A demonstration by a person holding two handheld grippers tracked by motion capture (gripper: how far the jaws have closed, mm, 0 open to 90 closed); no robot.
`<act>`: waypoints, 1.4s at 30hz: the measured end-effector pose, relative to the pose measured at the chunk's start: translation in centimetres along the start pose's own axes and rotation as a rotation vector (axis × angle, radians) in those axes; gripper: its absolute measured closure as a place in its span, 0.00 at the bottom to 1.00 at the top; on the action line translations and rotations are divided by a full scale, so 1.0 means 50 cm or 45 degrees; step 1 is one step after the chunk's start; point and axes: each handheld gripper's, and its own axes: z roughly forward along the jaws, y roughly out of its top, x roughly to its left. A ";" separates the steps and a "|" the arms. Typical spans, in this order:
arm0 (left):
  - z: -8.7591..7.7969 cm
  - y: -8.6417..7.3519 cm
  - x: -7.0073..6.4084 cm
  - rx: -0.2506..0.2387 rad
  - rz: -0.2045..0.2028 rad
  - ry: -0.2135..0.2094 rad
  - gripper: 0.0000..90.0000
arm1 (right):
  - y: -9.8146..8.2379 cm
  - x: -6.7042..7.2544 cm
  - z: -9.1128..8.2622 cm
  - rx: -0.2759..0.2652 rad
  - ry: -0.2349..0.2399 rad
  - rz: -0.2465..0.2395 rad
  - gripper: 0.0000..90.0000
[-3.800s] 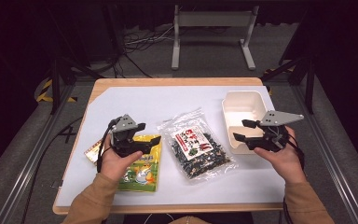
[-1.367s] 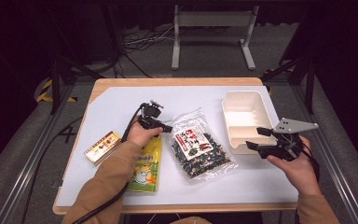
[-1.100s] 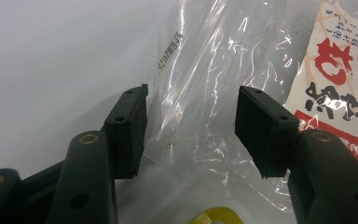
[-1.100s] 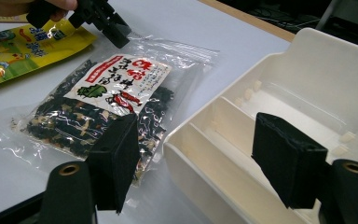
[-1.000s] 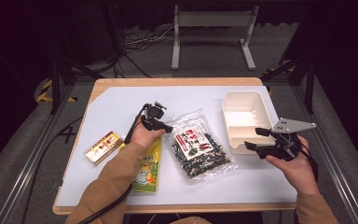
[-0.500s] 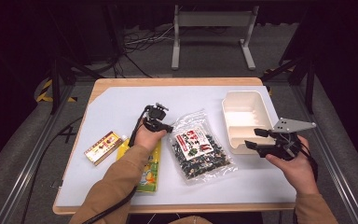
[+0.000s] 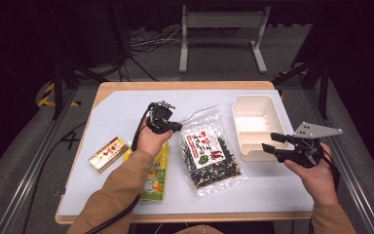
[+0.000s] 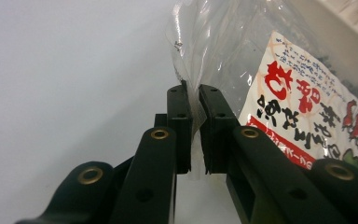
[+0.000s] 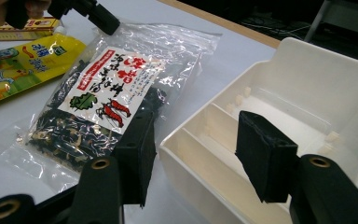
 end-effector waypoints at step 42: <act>-0.247 0.031 -0.191 -0.382 0.637 -0.119 0.97 | 0.085 0.046 0.028 -0.064 0.306 -0.044 0.42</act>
